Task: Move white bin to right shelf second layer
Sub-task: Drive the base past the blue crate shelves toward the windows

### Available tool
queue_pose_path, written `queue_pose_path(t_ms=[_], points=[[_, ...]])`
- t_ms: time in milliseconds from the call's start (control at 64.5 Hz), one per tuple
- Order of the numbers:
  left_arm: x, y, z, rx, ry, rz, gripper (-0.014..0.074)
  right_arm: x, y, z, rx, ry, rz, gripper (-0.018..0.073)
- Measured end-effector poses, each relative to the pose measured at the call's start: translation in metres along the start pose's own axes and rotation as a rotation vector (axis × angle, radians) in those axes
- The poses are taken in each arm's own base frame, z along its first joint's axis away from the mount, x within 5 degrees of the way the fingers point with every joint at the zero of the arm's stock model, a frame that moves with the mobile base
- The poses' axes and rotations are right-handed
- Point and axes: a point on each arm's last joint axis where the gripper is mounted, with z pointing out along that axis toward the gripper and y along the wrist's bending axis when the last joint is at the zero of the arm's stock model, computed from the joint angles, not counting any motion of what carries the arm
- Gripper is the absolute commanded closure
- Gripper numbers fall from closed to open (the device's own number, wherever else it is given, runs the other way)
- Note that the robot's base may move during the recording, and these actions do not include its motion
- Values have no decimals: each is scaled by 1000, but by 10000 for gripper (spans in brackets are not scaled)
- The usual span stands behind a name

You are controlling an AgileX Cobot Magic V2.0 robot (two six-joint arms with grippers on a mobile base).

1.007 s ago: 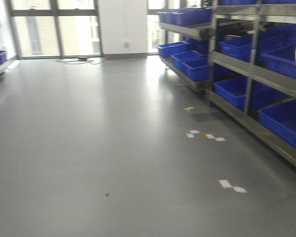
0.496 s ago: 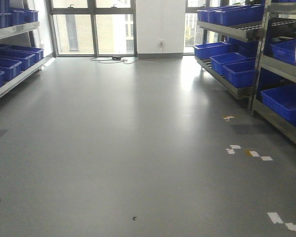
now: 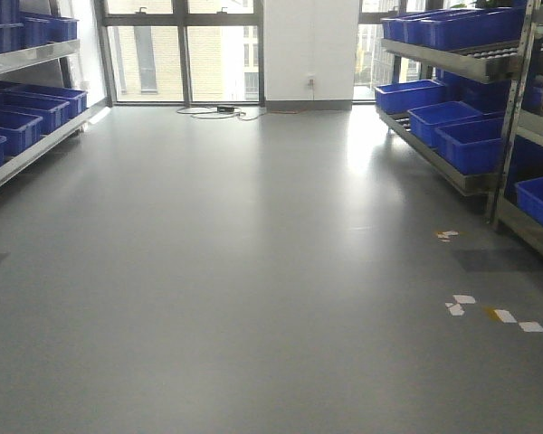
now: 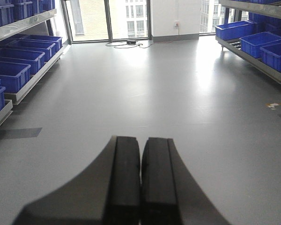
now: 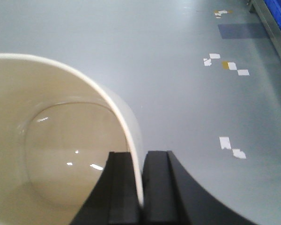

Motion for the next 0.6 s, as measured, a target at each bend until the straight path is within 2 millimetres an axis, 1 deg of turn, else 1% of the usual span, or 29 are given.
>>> queue_pose_path(t_ms=[604], points=[[0,0,0,0,0,0,512,0,0,0,0,0,0,473]])
